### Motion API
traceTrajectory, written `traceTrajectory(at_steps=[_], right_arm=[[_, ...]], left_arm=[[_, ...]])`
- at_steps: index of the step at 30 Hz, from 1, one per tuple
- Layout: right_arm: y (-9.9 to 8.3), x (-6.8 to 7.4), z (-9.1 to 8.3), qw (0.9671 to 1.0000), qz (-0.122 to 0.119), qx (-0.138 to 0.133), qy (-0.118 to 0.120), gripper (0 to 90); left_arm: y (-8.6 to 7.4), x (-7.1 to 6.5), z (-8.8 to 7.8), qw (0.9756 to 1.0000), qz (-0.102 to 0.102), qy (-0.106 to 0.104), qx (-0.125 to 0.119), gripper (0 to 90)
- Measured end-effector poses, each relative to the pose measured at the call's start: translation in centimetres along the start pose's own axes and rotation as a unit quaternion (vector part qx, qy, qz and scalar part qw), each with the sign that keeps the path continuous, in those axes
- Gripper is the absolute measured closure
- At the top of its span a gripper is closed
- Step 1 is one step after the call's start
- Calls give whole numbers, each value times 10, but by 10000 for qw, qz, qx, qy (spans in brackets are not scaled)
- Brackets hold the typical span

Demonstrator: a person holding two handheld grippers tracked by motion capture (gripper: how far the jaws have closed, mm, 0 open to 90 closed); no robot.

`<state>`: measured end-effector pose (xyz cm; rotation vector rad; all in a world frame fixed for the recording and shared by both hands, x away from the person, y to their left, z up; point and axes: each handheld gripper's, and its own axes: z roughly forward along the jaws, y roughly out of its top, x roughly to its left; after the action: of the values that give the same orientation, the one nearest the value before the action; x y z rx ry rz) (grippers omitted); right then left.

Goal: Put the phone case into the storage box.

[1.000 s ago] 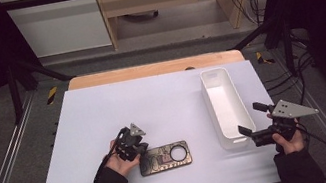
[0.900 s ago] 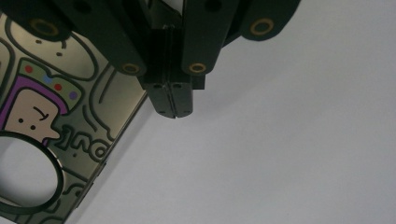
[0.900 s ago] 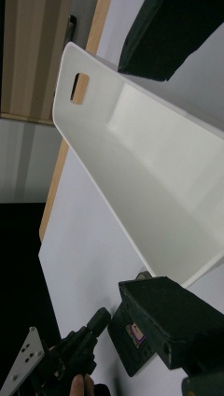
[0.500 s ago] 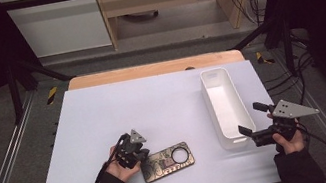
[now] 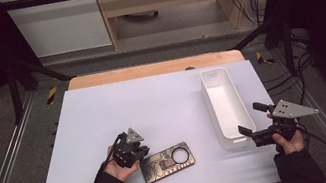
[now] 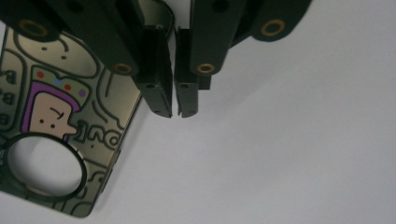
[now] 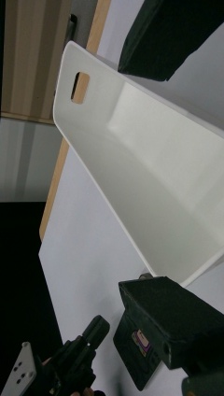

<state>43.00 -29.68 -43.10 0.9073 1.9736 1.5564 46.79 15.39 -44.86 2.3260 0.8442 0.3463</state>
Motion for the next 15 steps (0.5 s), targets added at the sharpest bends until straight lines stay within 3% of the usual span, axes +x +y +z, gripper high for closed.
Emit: traceTrajectory(at_steps=[3,5,8,15], right_arm=[[0,0,0,10000,1,3,-1,3],[0,0,0,10000,1,1,4,3],[0,0,0,10000,-2,-1,6,3],[0,0,0,10000,2,-7,11,3]], left_arm=[[4,1,-8,9996,1,-16,-275,726],[6,1,-12,9991,-3,-4,-431,612],[10,2,-19,9981,-23,-53,-610,559],[20,-1,-37,9928,76,-161,-1182,340]])
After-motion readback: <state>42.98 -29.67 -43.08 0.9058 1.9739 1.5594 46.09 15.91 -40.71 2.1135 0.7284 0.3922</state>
